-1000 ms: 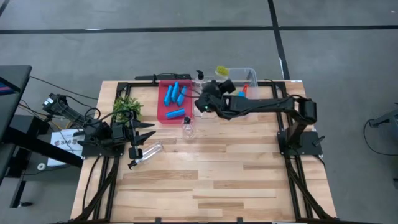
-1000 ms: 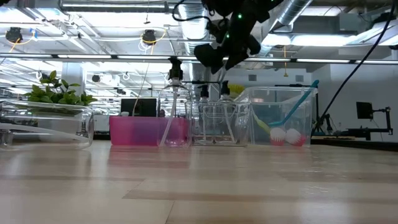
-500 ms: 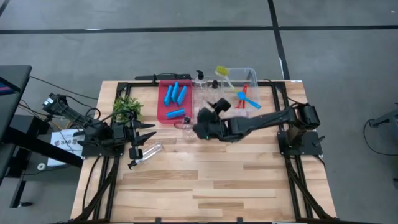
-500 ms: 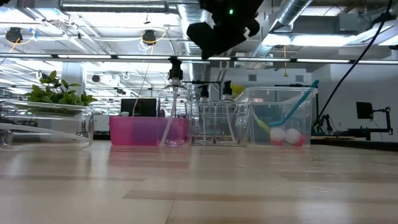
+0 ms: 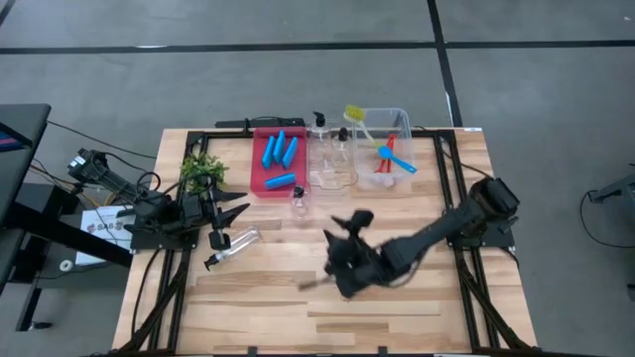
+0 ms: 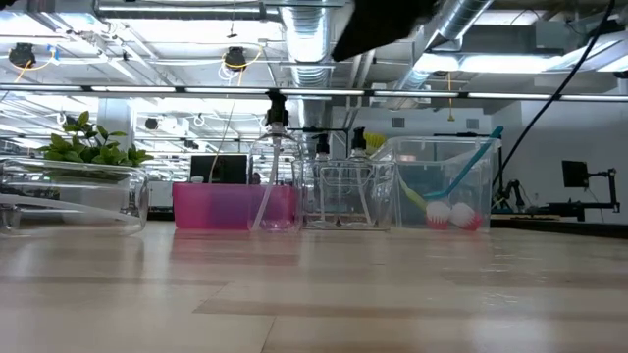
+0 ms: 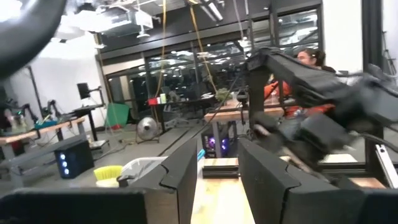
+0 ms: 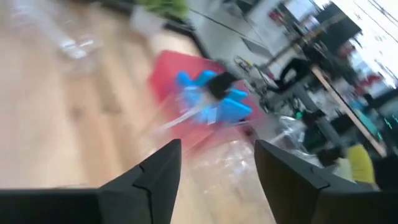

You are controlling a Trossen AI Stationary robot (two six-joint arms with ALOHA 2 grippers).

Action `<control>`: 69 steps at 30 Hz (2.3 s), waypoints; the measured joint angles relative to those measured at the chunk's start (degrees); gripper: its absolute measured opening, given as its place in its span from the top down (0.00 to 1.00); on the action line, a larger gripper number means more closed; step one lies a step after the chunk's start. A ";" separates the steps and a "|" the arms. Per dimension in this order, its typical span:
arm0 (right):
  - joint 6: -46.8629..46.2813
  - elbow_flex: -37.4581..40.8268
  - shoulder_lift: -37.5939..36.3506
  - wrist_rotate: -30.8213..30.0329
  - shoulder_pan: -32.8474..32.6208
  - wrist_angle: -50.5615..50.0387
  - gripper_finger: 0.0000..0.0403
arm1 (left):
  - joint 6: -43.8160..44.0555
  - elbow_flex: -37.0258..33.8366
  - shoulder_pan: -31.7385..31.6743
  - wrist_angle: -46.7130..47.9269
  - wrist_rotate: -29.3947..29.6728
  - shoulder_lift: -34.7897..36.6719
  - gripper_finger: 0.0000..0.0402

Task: Pick & Place Kitchen Sink Supplies
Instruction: Put the spray bottle into the transparent bin

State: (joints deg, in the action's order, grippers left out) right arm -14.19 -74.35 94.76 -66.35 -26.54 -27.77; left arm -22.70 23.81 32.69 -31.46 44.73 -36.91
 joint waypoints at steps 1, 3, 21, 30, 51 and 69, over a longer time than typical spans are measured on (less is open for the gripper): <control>0.02 0.69 0.00 0.03 -1.57 -0.06 0.52 | 0.69 0.00 -0.02 0.11 0.24 0.00 0.71; 0.02 1.77 0.00 0.35 -4.70 0.01 0.53 | 1.86 0.00 -0.02 0.45 0.24 -0.05 0.71; 20.45 23.15 0.12 27.36 -0.14 59.32 0.70 | 3.48 -0.02 -0.01 0.60 0.05 -0.37 0.71; 24.54 24.32 0.13 30.20 6.21 61.94 0.72 | 6.88 0.00 -0.02 7.21 0.00 -0.37 0.71; 29.28 24.33 -4.17 30.17 5.57 54.79 0.72 | 17.64 5.08 -4.85 18.62 -4.86 -17.28 0.71; 23.27 30.61 -20.72 30.35 3.63 47.56 0.72 | 25.54 7.10 -15.90 16.83 -3.25 -24.76 0.69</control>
State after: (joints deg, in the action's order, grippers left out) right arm 9.07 -43.73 74.04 -36.00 -22.91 19.79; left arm 2.84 30.92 16.79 -14.63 41.48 -61.67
